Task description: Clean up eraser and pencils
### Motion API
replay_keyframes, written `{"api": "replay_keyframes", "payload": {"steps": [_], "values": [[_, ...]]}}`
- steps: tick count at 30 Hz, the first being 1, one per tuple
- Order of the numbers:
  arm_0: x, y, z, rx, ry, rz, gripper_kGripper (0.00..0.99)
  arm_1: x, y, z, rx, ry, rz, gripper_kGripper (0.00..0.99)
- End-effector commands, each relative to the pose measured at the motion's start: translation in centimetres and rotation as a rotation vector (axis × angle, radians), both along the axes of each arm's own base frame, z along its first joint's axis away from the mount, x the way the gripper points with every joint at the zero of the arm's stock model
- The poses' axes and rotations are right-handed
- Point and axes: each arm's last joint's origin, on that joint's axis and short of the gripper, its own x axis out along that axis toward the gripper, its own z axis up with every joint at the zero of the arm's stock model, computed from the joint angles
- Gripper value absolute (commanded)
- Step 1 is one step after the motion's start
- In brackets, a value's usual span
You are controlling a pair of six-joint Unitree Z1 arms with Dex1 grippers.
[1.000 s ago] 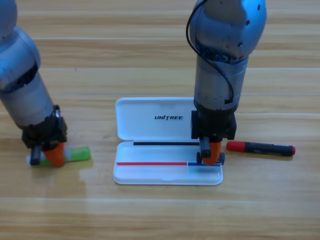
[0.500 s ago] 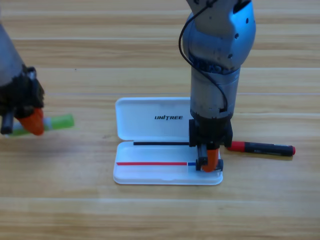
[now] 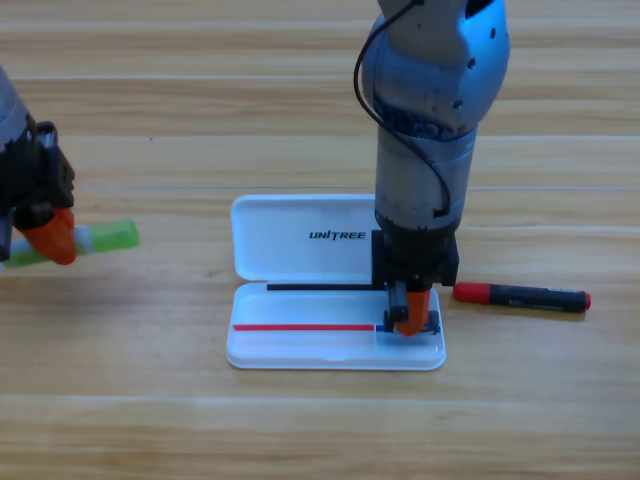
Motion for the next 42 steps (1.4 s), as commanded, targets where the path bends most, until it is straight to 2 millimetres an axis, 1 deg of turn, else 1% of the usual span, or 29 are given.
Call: {"api": "replay_keyframes", "payload": {"steps": [1, 2, 3, 5, 6, 8, 12, 13, 15, 18, 20, 23, 25, 26, 27, 29, 33, 38, 40, 42], "values": [[-0.1, 0.6, 0.0, 0.011, 0.000, 0.026, 0.000, -0.5, 1.5, -3.8, -0.074, 0.026, 0.035, 0.058], [-0.2, 0.6, 0.0, 0.012, 0.002, 0.026, 0.000, -0.5, 1.5, -3.8, -0.075, 0.027, 0.035, 0.132], [-0.1, 0.6, 0.0, 0.013, 0.003, 0.026, 0.000, -0.5, 1.5, -3.8, -0.075, 0.025, 0.035, 0.181], [-0.1, 0.6, 0.0, 0.013, 0.004, 0.026, 0.000, -0.5, 1.5, -3.7, -0.073, 0.024, 0.035, 0.235], [-0.1, 0.6, 0.0, 0.013, 0.004, 0.028, 0.000, -0.5, 1.5, -3.6, -0.072, 0.023, 0.035, 0.278], [-0.1, 0.6, -0.1, 0.014, 0.006, 0.028, 0.000, -0.5, 1.5, -3.5, -0.072, 0.023, 0.035, 0.422], [0.0, 0.6, -0.2, 0.015, 0.009, 0.029, 0.000, -0.6, 1.4, -3.3, -0.068, 0.020, 0.035, 0.566], [0.0, 0.6, -0.2, 0.015, 0.009, 0.029, 0.000, -0.7, 1.3, -3.0, -0.067, 0.019, 0.037, 0.578], [-0.1, 0.4, -0.2, 0.014, 0.009, 0.029, 0.000, -1.3, 0.7, -1.6, -0.054, 0.009, 0.040, 0.584], [-0.3, 0.3, 0.0, 0.010, 0.003, 0.025, 0.000, -2.9, -1.2, 2.0, -0.022, -0.008, 0.044, 0.726], [-0.5, -0.1, 0.5, 0.004, -0.006, 0.014, 0.000, -4.2, -2.9, 4.3, -0.004, -0.020, 0.045, 0.742], [-1.1, -1.7, 1.2, -0.011, -0.015, -0.040, 0.000, -6.2, -5.8, 7.0, 0.010, -0.039, 0.043, 0.778], [-1.5, -3.0, 1.6, -0.022, -0.019, -0.080, 0.000, -7.2, -7.8, 8.1, 0.006, -0.058, 0.048, 0.779], [-1.6, -3.9, 1.7, -0.028, -0.017, -0.107, 0.000, -7.3, -8.7, 8.5, 0.008, -0.060, 0.049, 0.779], [-1.8, -4.7, 1.7, -0.031, -0.016, -0.129, 0.000, -7.1, -9.4, 8.4, 0.002, -0.060, 0.043, 0.802], [-1.9, -6.6, 1.5, -0.034, -0.013, -0.161, 0.000, -6.1, -10.6, 7.7, -0.012, -0.069, 0.019, 0.818], [-1.9, -10.3, 0.5, -0.037, 0.012, -0.210, 0.000, -2.5, -12.1, 4.4, -0.031, -0.081, -0.010, 0.821], [-2.1, -14.1, -1.4, -0.024, 0.037, -0.250, 0.000, 1.9, -12.5, -0.4, -0.052, -0.058, 0.002, 0.821], [-2.1, -15.4, -2.6, -0.013, 0.052, -0.261, 0.000, 3.2, -12.5, -2.2, -0.056, -0.053, 0.003, 0.836], [-2.1, -16.4, -3.5, -0.007, 0.063, -0.269, 0.000, 4.1, -12.5, -3.7, -0.061, -0.046, 0.016, 0.847]]}}
